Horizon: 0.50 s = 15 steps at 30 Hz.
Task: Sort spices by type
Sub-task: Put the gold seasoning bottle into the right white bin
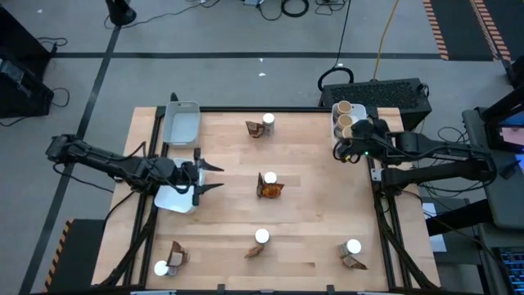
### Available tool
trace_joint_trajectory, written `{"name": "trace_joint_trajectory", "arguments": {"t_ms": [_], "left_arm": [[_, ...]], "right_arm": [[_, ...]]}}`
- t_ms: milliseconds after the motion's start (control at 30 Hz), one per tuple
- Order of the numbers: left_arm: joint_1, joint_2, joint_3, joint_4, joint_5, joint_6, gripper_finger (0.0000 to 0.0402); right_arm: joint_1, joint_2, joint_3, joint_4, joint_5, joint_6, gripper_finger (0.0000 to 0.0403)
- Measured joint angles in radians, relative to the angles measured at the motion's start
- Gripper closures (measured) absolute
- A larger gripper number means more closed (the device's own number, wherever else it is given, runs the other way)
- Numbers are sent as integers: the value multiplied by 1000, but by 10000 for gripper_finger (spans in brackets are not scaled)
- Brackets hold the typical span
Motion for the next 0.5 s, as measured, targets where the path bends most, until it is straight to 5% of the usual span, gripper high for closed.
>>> {"name": "trace_joint_trajectory", "arguments": {"t_ms": [500], "left_arm": [[29, 6, 0, 29, 34, 24, 188]], "right_arm": [[-171, 2, -30, -82, 73, 93, 160]]}}
